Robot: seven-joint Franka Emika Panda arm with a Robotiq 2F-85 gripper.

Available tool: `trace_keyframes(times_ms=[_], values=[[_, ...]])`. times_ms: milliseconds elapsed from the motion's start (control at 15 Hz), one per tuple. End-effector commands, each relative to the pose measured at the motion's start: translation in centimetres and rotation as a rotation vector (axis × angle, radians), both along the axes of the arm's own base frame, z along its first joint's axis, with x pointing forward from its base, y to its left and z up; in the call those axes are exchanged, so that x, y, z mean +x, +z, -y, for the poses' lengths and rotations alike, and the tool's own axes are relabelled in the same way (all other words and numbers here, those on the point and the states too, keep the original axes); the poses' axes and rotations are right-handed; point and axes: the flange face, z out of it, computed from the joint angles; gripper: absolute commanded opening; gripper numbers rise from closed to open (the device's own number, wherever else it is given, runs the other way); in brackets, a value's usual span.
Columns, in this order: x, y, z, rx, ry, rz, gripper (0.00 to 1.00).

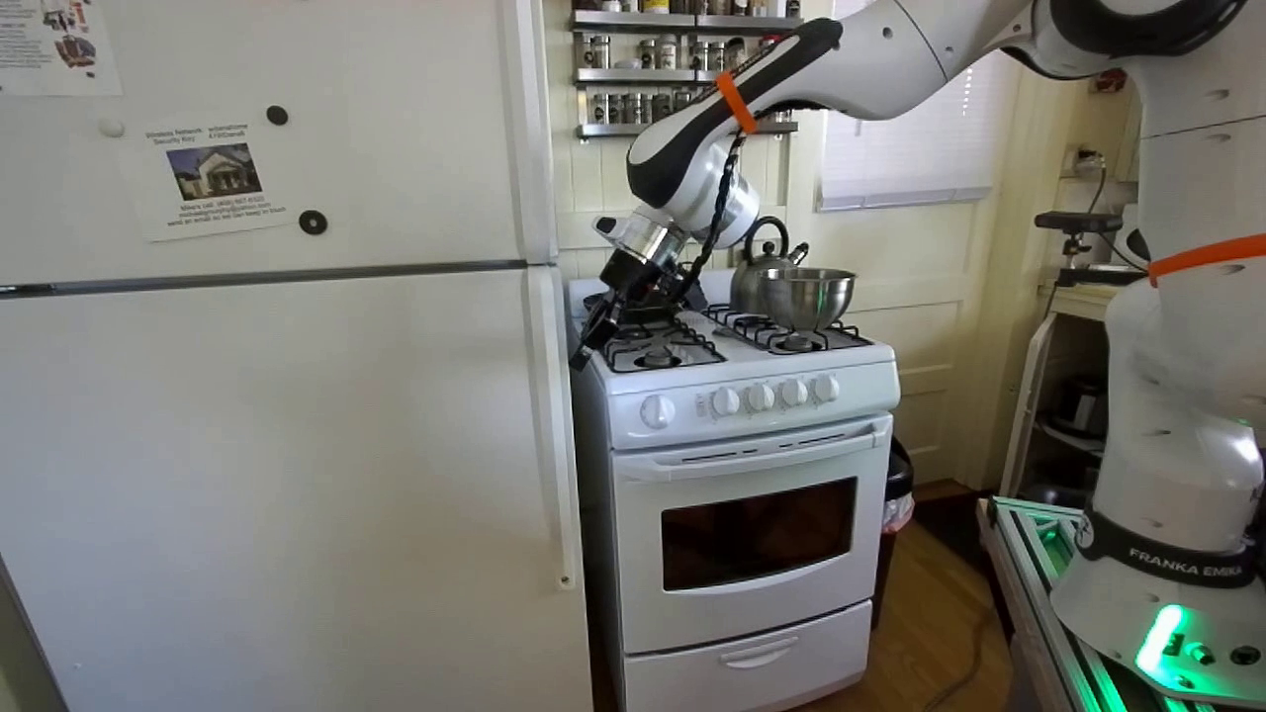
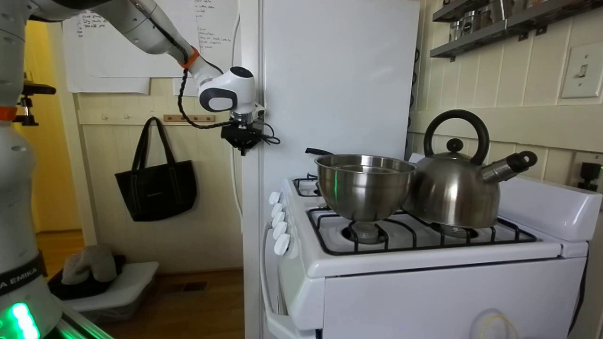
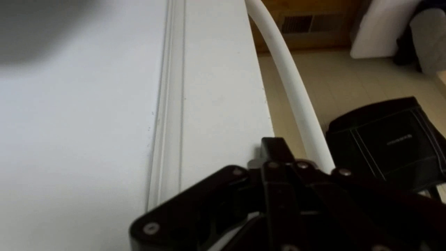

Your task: Open the bottom fridge door.

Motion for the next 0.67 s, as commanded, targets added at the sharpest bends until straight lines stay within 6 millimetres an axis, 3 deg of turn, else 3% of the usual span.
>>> trace_keyframes(times_ms=[0, 333, 600], values=[[1.0, 0.2, -0.3, -0.194, -0.023, 0.014, 0.00], [1.5, 0.0, 3.4, -0.395, -0.123, -0.026, 0.00], [1.2, 0.7, 2.0, -0.148, -0.119, -0.075, 0.00]])
